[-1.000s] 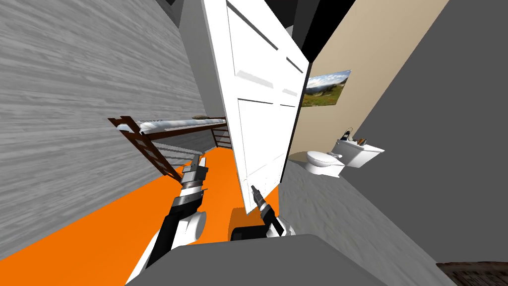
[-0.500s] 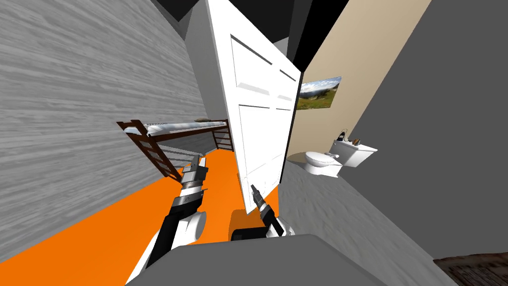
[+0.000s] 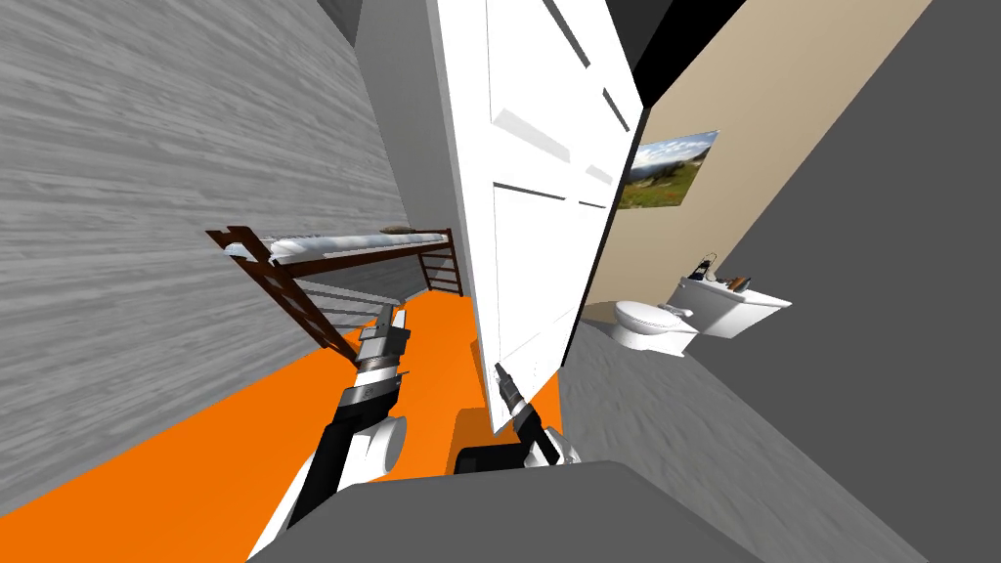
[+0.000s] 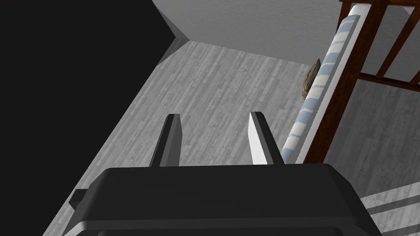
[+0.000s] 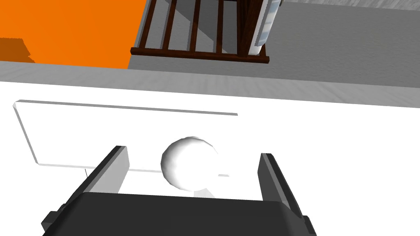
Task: Push the door open
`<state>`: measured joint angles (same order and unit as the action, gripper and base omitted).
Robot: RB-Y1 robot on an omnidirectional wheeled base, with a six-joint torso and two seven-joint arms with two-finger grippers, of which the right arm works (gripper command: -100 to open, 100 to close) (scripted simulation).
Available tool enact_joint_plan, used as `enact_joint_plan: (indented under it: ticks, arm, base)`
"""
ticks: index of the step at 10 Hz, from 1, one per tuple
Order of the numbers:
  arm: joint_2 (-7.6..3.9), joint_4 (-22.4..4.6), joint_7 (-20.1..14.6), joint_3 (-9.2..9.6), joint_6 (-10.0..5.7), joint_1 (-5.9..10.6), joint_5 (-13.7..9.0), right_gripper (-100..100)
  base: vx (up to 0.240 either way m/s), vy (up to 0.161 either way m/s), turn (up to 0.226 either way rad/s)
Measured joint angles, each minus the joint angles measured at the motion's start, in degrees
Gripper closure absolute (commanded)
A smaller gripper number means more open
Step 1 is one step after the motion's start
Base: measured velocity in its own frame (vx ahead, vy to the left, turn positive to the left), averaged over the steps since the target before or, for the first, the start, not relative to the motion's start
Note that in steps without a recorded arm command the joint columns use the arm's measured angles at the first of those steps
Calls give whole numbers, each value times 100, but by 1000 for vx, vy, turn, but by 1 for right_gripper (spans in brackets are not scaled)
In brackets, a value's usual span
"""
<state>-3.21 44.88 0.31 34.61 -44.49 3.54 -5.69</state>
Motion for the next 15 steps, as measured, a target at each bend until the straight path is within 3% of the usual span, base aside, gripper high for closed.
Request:
enact_joint_plan:
  ticks: [1,7,9,12,15]
  arm:
    - [4,1,0,3,-17,-6,0,100]
    - [-5,-13,2,3,16,-10,1,100]
    - [27,-211,38,-119,-34,38,-25,100]
    - [-42,-39,72,-310,102,-6,-71,100]
    - [72,-117,178,-575,109,62,-130,100]
  base:
    - [-19,-8,6]
    - [1,7,-5]
    - [115,162,-57]
    - [148,168,-46]
    - [143,172,-57]
